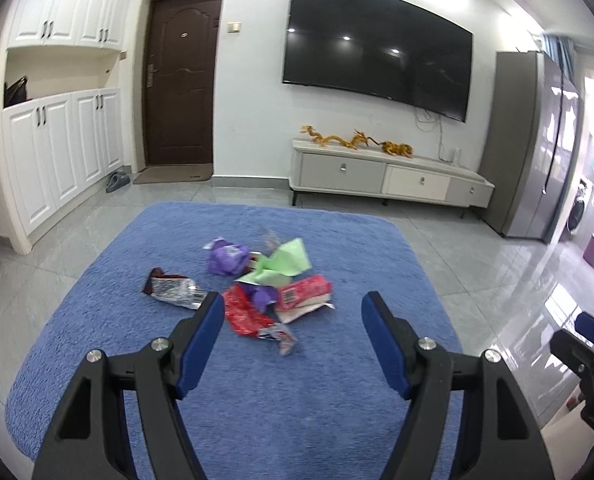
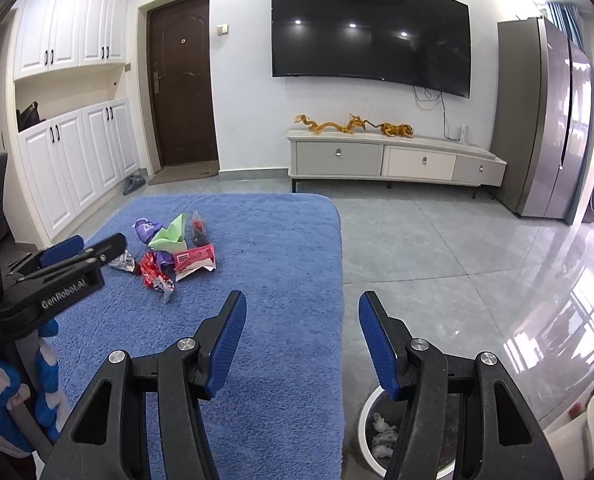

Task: Collect trash
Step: 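Return both open tools from the bin to the remaining wrappers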

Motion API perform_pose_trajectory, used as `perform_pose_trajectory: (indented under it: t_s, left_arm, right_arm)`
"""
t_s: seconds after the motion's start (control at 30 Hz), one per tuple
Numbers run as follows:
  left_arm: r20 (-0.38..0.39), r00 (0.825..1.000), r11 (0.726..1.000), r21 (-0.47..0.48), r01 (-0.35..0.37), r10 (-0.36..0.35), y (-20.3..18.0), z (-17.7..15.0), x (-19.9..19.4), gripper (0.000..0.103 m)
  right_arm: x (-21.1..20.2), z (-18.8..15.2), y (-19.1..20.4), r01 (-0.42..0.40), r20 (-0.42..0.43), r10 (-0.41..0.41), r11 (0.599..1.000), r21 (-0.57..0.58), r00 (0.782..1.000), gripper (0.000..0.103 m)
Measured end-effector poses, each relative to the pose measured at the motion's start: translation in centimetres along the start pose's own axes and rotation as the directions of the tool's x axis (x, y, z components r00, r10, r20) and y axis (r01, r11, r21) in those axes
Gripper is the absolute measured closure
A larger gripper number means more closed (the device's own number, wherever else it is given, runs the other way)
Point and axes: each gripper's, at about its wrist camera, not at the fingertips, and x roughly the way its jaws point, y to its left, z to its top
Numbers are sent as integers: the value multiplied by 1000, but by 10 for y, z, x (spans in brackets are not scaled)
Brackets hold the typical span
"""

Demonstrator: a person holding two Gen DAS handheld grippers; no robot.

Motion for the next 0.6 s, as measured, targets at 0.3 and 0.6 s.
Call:
perform_pose_trajectory:
  t_s: [0.3, 0.6]
  left_arm:
    - [14, 999, 997, -62, -48, 48, 46, 5, -1, 33]
    - [45, 975, 969, -133, -209, 216, 124, 31, 7, 33]
  right_arm:
    - [-4, 4, 17, 16, -18, -17, 999, -28, 1000, 45]
    - [3, 23, 31, -8, -5, 8, 998, -60, 1000, 45]
